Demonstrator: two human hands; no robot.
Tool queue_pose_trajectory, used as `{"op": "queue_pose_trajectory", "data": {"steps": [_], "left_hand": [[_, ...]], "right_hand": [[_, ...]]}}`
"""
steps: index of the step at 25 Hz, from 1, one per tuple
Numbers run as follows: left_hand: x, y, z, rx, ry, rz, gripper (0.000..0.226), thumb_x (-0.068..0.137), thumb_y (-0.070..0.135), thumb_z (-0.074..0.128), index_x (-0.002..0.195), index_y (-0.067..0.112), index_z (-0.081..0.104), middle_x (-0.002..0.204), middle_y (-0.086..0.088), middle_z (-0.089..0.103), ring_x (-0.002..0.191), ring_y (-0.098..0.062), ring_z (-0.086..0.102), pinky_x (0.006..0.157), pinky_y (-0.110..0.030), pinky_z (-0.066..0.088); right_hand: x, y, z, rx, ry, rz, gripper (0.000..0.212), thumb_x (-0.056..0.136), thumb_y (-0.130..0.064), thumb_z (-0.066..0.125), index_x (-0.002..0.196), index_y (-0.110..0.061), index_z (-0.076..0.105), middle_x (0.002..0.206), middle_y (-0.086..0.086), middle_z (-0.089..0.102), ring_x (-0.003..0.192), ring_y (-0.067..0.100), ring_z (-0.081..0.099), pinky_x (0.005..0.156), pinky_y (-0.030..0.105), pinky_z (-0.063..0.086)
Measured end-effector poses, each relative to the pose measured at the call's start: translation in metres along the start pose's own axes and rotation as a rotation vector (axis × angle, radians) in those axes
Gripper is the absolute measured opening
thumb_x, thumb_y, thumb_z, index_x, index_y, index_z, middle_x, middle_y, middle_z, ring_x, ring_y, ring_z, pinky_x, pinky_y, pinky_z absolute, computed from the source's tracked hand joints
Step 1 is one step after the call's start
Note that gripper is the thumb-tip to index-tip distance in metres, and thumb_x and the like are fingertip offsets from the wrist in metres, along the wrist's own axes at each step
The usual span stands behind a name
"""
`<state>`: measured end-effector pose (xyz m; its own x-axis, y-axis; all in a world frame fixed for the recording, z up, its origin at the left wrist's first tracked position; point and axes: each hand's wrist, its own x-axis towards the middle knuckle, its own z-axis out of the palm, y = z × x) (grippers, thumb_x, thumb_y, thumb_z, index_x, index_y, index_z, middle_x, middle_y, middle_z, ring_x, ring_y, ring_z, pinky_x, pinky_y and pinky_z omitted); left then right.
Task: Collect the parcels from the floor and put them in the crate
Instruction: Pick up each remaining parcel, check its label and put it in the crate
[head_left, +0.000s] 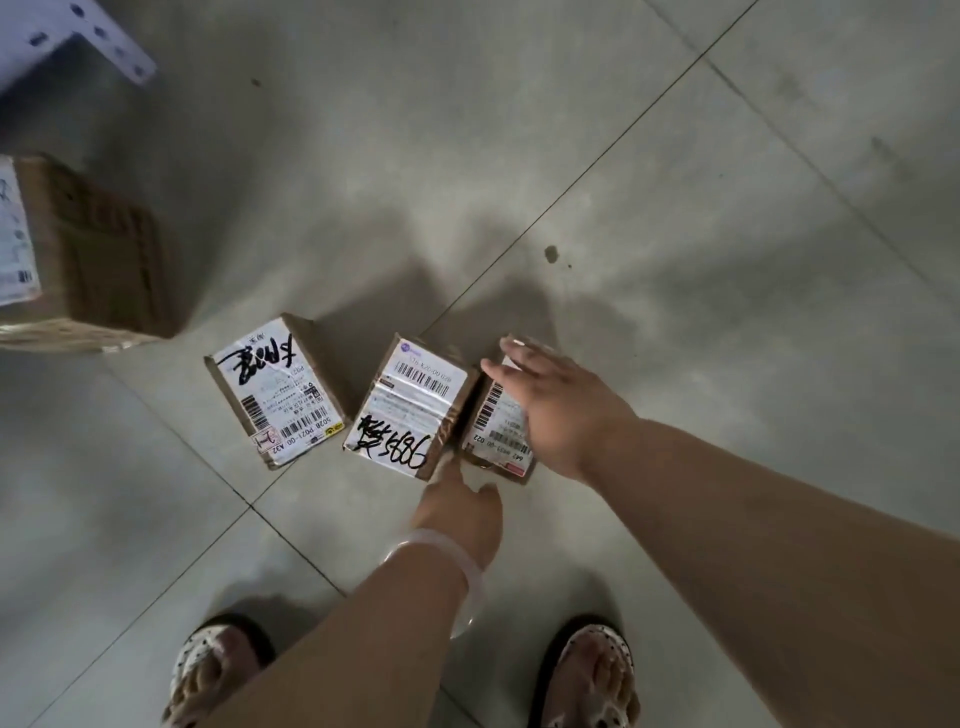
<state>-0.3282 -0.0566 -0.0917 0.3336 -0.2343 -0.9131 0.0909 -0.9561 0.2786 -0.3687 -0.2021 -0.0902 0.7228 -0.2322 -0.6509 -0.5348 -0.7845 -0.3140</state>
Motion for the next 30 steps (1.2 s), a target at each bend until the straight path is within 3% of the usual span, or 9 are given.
{"op": "queue_pose_trajectory", "data": {"steps": [4, 8, 11, 14, 16, 20, 25, 28, 30], "left_hand": [[0.013, 0.003, -0.001, -0.089, -0.068, 0.010, 0.063, 0.096, 0.019, 0.044, 0.152, 0.025, 0.014, 0.147, -0.008, 0.035, 0.130, -0.028, 0.040, 0.103, -0.033, 0.035], [0.017, 0.012, 0.002, -0.261, -0.071, 0.039, 0.065, 0.093, 0.008, 0.047, 0.150, 0.027, 0.023, 0.146, 0.000, 0.038, 0.128, -0.021, 0.042, 0.100, -0.023, 0.032], [0.015, 0.016, 0.009, -0.331, -0.108, 0.019, 0.066, 0.094, 0.007, 0.045, 0.151, 0.030, 0.020, 0.140, -0.002, 0.046, 0.123, -0.020, 0.048, 0.099, -0.026, 0.034], [0.006, 0.012, 0.015, -0.319, -0.080, -0.031, 0.067, 0.097, 0.009, 0.042, 0.153, 0.027, 0.009, 0.153, -0.002, 0.026, 0.137, -0.024, 0.033, 0.109, -0.033, 0.028], [0.003, 0.002, 0.022, -0.290, -0.085, -0.096, 0.070, 0.097, 0.008, 0.042, 0.153, 0.026, 0.003, 0.157, -0.003, 0.016, 0.141, -0.026, 0.026, 0.112, -0.037, 0.024], [-0.002, -0.011, 0.037, -0.408, -0.209, -0.075, 0.069, 0.092, 0.003, 0.044, 0.146, 0.041, 0.025, 0.131, 0.010, 0.050, 0.116, -0.018, 0.046, 0.107, -0.042, 0.036], [-0.016, 0.021, 0.031, -0.415, -0.114, 0.092, 0.067, 0.096, 0.007, 0.047, 0.142, 0.050, 0.026, 0.130, 0.004, 0.043, 0.091, -0.005, 0.051, 0.062, -0.017, 0.054], [-0.042, 0.059, 0.005, -0.346, -0.028, 0.245, 0.070, 0.095, 0.008, 0.047, 0.143, 0.052, 0.022, 0.131, -0.001, 0.036, 0.104, -0.016, 0.055, 0.085, -0.032, 0.056], [-0.068, 0.089, -0.024, -0.301, 0.029, 0.331, 0.071, 0.094, 0.008, 0.047, 0.143, 0.053, 0.022, 0.133, -0.006, 0.037, 0.103, -0.017, 0.057, 0.087, -0.030, 0.054]], "right_hand": [[0.006, 0.005, 0.014, -0.064, -0.098, 0.032, 0.081, 0.091, -0.021, 0.050, 0.151, -0.035, -0.002, 0.161, -0.006, -0.007, 0.148, 0.015, -0.006, 0.120, 0.041, 0.011], [-0.018, 0.014, 0.022, -0.055, 0.022, 0.204, 0.067, 0.089, -0.025, 0.049, 0.149, -0.028, 0.020, 0.152, 0.006, 0.020, 0.137, 0.026, 0.026, 0.107, 0.038, 0.032], [-0.036, 0.024, 0.041, -0.019, -0.108, 0.431, 0.058, 0.088, -0.028, 0.052, 0.142, -0.025, 0.032, 0.133, 0.007, 0.042, 0.121, 0.029, 0.045, 0.096, 0.038, 0.041], [-0.048, 0.034, 0.069, 0.158, -0.217, 0.634, 0.044, 0.086, -0.041, 0.057, 0.126, -0.024, 0.048, 0.119, 0.006, 0.058, 0.112, 0.029, 0.054, 0.092, 0.037, 0.047], [-0.055, 0.036, 0.087, 0.342, -0.215, 0.694, 0.057, 0.087, -0.047, 0.056, 0.138, -0.027, 0.041, 0.128, 0.008, 0.055, 0.118, 0.030, 0.053, 0.097, 0.038, 0.046], [-0.064, 0.031, 0.102, 0.687, -0.105, 0.610, 0.059, 0.095, -0.030, 0.052, 0.147, -0.036, 0.027, 0.136, 0.000, 0.055, 0.117, 0.024, 0.058, 0.098, 0.031, 0.046], [-0.094, 0.033, 0.066, 0.953, 0.180, 0.608, 0.046, 0.092, -0.033, 0.059, 0.135, -0.045, 0.045, 0.109, -0.012, 0.067, 0.091, 0.007, 0.065, 0.074, 0.024, 0.054], [-0.109, 0.024, 0.011, 1.003, 0.330, 0.561, 0.043, 0.090, -0.035, 0.061, 0.130, -0.046, 0.049, 0.102, -0.013, 0.065, 0.086, 0.000, 0.063, 0.059, 0.012, 0.048], [-0.115, 0.012, -0.033, 1.045, 0.407, 0.528, 0.043, 0.089, -0.034, 0.062, 0.129, -0.044, 0.051, 0.103, -0.008, 0.067, 0.090, 0.007, 0.065, 0.055, 0.009, 0.048]]}}
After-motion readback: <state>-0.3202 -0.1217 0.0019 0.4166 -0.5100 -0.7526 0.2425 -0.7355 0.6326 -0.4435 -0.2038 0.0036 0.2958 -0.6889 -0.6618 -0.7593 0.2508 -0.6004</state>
